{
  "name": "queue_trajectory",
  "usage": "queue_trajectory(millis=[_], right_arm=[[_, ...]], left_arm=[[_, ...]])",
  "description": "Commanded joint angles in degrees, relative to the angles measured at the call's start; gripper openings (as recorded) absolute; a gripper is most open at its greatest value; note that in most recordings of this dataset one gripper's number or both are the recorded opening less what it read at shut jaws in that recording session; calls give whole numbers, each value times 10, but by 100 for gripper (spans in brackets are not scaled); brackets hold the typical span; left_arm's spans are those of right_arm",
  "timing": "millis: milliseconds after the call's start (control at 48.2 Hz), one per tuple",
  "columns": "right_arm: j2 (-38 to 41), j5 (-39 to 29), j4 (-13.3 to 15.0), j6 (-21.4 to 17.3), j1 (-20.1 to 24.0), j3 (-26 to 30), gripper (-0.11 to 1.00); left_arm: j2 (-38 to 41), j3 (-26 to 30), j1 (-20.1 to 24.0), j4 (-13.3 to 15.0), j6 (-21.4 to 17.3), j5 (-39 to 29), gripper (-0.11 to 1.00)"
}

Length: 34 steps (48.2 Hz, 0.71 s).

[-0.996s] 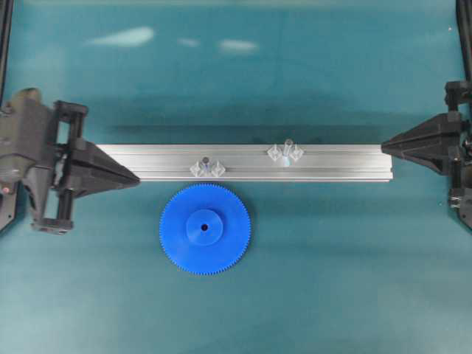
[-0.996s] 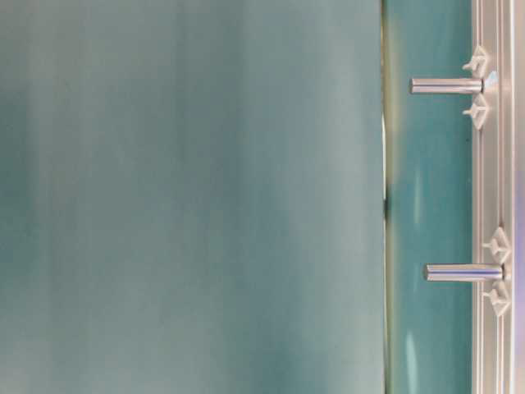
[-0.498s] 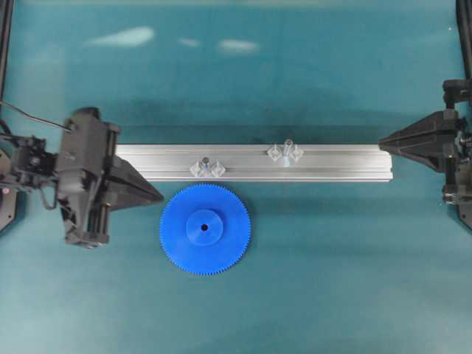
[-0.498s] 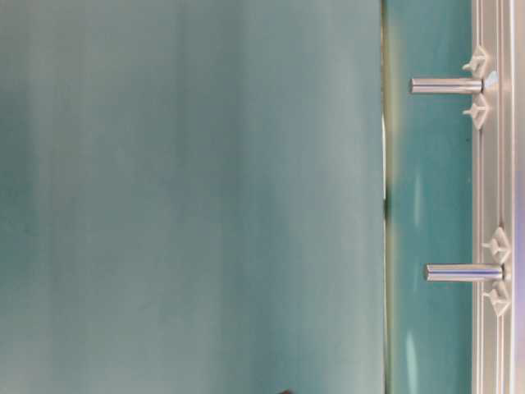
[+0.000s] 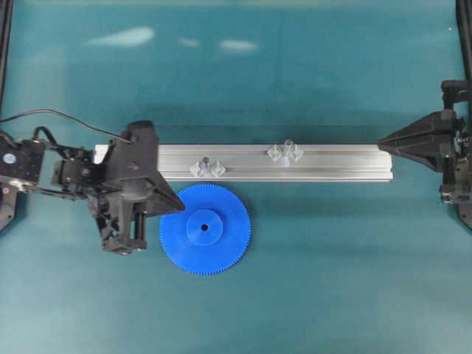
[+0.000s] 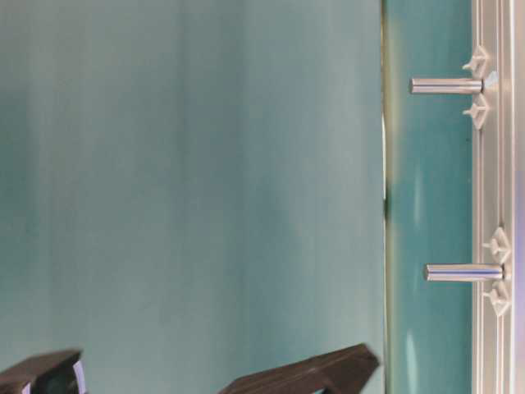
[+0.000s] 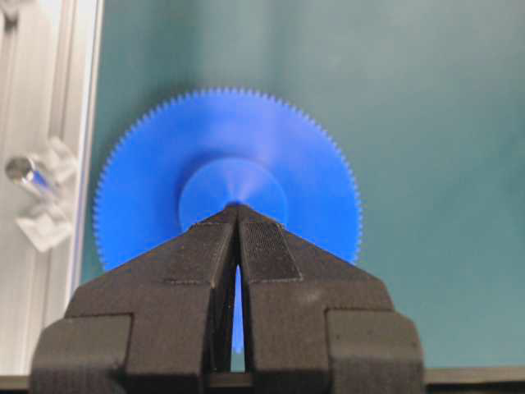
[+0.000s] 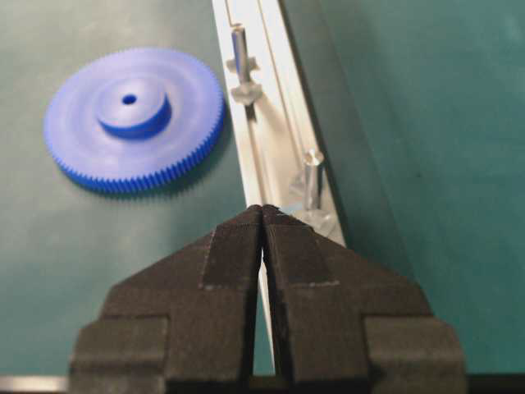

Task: Insert the large gear onto the shaft.
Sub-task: 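Lower the open left gripper around the blue gear's hub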

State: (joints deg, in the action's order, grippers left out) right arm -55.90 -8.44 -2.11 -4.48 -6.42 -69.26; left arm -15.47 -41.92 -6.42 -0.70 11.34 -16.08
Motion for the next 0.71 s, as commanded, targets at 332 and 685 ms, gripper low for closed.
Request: queue_trajectory(millis=[332, 685], right_arm=[[6, 1, 1, -4, -3, 4, 9], [6, 2, 1, -4, -2, 4, 9]], left_arm=[[62, 47, -17, -1, 4, -6, 0], [134, 101, -18, -1, 4, -83, 0]])
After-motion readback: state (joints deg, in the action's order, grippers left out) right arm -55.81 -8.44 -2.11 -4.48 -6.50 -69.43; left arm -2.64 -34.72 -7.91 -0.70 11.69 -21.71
